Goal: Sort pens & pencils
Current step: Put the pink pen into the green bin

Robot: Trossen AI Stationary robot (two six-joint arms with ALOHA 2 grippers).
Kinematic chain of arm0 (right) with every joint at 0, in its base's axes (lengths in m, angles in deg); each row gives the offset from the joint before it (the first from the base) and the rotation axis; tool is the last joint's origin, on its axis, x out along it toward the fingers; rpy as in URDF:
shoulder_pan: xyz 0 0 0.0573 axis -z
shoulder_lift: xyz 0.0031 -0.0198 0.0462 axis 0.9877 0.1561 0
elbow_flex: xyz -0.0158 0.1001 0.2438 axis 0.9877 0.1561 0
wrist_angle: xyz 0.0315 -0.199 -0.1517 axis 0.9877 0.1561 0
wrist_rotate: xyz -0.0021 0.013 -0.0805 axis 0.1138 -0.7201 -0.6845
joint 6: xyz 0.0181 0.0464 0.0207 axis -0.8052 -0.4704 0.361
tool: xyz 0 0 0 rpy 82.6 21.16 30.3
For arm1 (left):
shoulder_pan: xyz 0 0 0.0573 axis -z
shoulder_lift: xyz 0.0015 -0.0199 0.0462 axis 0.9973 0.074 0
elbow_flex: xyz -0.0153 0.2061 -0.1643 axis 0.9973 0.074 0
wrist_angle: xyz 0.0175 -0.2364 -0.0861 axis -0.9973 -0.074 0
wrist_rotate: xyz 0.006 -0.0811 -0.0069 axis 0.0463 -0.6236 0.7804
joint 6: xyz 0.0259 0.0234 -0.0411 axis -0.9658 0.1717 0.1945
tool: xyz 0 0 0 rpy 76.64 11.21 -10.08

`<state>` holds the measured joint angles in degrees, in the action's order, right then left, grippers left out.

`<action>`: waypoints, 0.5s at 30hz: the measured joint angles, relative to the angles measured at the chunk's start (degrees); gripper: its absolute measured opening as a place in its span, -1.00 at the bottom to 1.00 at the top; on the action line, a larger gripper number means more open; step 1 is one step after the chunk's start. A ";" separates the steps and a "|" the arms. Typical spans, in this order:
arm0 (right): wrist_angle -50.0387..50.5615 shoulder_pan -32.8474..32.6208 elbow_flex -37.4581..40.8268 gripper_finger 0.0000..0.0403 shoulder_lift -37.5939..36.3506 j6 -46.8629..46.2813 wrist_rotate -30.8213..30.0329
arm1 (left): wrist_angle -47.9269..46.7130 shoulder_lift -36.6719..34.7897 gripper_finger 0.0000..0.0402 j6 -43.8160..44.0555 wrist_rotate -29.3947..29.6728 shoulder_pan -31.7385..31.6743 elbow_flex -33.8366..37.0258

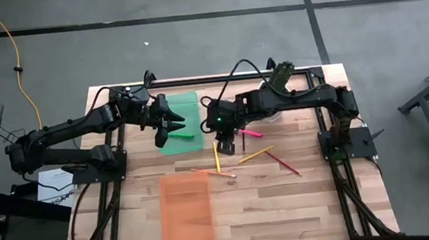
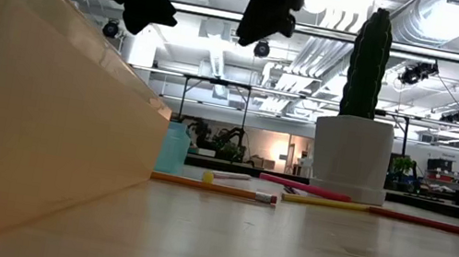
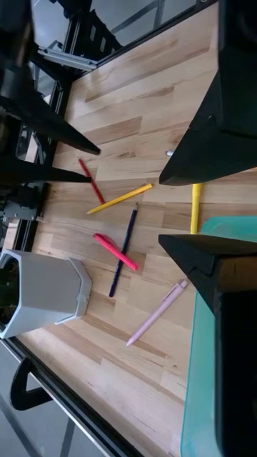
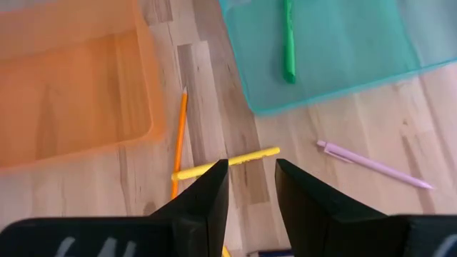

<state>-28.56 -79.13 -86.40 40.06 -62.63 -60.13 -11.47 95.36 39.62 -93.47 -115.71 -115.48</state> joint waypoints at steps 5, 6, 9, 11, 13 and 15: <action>-0.99 0.04 1.68 -0.46 -0.31 -0.57 0.48 | 0.00 0.00 -0.45 0.00 -0.07 0.00 0.00; -0.83 0.11 1.88 -0.46 -0.42 -0.57 0.48 | 0.00 0.00 -0.45 0.00 -0.09 0.00 0.00; -1.06 0.22 2.60 -0.46 -0.72 -0.55 0.42 | 0.00 0.00 -0.45 -0.08 -0.30 0.00 0.00; -0.81 0.49 3.31 -0.46 -0.98 -0.47 0.35 | 0.00 0.00 -0.45 -0.18 -0.31 0.00 0.00; -0.56 0.97 4.18 -0.46 -1.03 -0.35 0.34 | 0.00 0.00 -0.45 -0.24 -0.31 0.00 0.00; 0.00 1.25 5.04 -0.46 -1.01 -0.33 0.36 | 0.00 0.00 -0.45 -0.24 -0.33 0.00 0.00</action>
<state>-28.57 -77.88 -81.36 39.05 -62.96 -59.77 -11.47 95.36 39.38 -93.79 -115.71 -115.48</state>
